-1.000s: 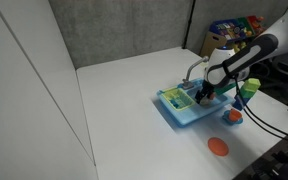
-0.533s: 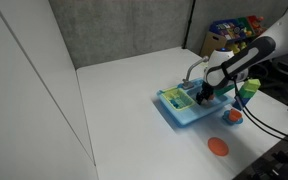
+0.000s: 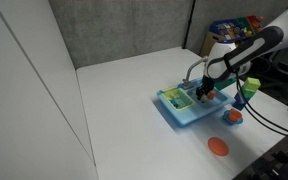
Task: Pick up the detergent from the sink and put it on the table
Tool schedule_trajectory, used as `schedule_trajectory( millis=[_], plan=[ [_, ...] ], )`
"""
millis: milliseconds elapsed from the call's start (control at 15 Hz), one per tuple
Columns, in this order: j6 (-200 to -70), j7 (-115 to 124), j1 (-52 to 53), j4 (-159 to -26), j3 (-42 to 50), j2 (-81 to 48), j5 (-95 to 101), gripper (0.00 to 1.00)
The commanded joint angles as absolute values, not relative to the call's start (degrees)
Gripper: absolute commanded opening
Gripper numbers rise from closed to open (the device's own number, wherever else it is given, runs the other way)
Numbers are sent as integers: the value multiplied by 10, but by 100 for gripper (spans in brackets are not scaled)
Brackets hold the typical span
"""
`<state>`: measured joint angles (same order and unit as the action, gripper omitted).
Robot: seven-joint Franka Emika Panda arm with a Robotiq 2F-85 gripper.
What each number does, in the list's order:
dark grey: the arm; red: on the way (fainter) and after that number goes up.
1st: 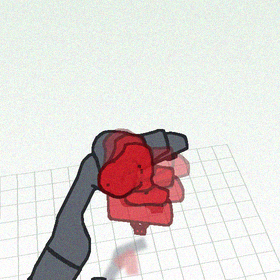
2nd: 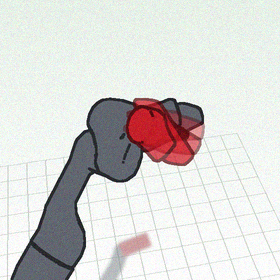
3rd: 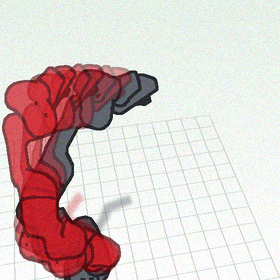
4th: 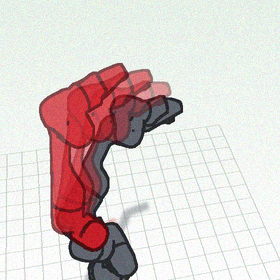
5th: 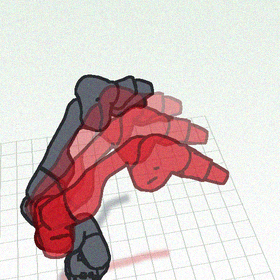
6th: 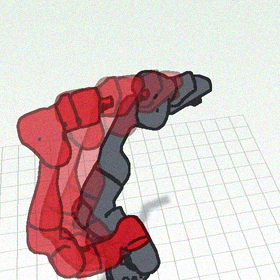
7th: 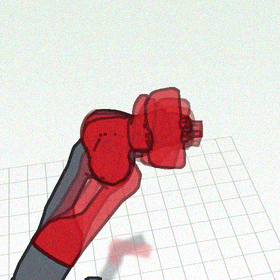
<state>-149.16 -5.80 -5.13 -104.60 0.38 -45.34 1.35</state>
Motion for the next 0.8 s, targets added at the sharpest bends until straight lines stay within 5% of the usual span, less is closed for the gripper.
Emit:
schedule_trajectory(
  millis=[0, 733],
  plan=[
    [-1444, -84, -66, -1080, -15, -395, 3, 36],
    [-1338, -110, -55, -1178, -31, -281, -5, 36]
  ],
)
